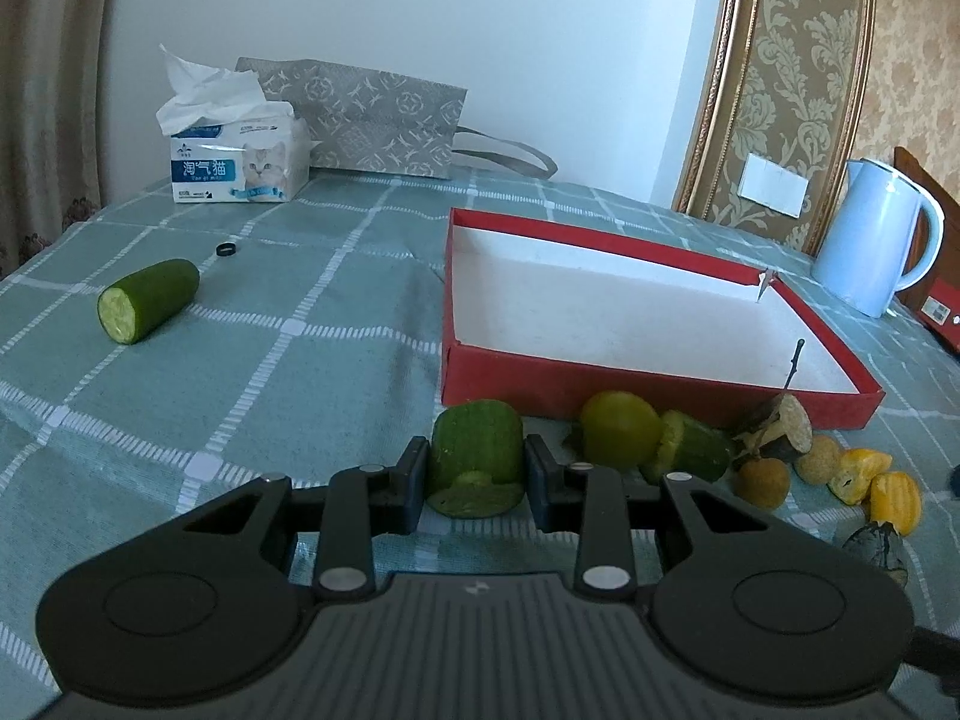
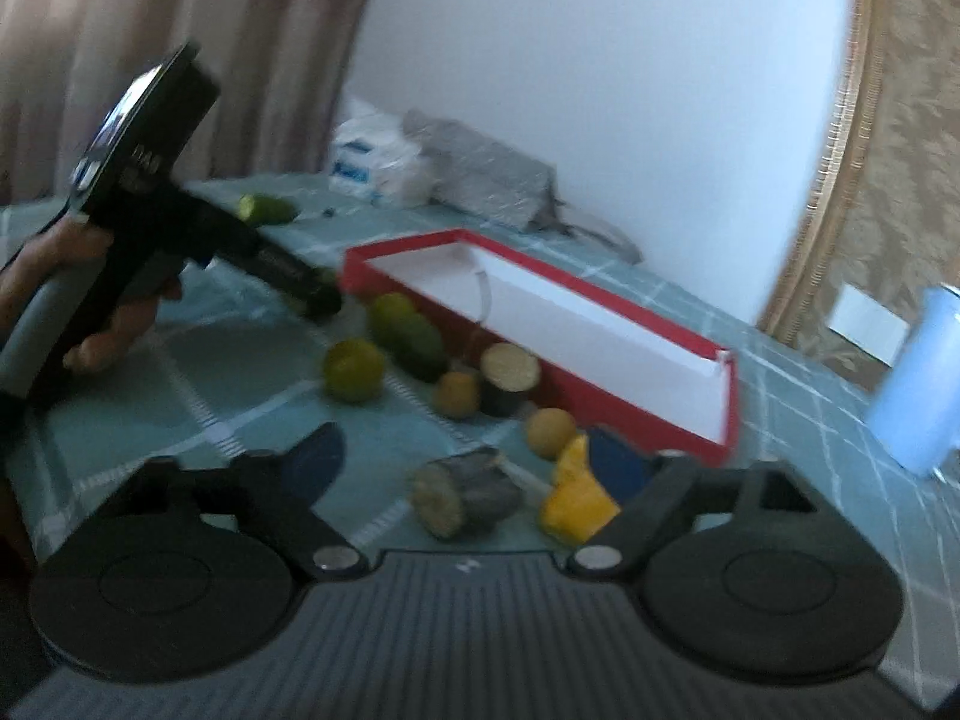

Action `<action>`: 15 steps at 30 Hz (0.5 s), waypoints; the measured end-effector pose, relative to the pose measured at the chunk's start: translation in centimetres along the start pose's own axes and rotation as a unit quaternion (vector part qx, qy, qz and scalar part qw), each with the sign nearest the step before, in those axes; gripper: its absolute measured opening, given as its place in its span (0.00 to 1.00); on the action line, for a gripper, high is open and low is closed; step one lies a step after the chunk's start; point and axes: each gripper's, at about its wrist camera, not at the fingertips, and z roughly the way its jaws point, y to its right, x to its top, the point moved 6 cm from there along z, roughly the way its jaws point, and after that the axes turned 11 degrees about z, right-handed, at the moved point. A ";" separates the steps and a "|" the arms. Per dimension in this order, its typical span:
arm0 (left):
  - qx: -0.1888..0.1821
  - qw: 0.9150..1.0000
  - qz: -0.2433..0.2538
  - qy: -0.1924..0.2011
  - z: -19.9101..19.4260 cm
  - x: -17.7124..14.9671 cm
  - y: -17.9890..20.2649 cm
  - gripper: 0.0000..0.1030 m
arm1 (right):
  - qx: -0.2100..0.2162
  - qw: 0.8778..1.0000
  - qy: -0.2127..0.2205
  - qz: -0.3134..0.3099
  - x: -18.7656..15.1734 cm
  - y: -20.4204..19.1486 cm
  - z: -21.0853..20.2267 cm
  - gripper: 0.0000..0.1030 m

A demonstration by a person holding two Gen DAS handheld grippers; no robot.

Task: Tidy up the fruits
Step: 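Grasp the green cucumber chunk with the left gripper while the right gripper grasps the dark eggplant chunk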

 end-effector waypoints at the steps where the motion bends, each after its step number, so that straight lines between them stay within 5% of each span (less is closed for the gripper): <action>1: -0.001 1.000 -0.001 0.001 0.0 0.0 0.0 0.31 | 0.009 1.000 -0.007 -0.003 0.1 -0.1 0.4 0.72; 7: -0.002 1.000 -0.002 0.000 0.0 0.0 0.0 0.31 | 0.044 0.997 -0.058 0.005 0.0 0.8 2.6 0.51; 15: -0.005 1.000 0.000 -0.001 0.1 -0.1 0.0 0.31 | 0.058 0.995 -0.078 0.002 -0.9 1.3 3.8 0.51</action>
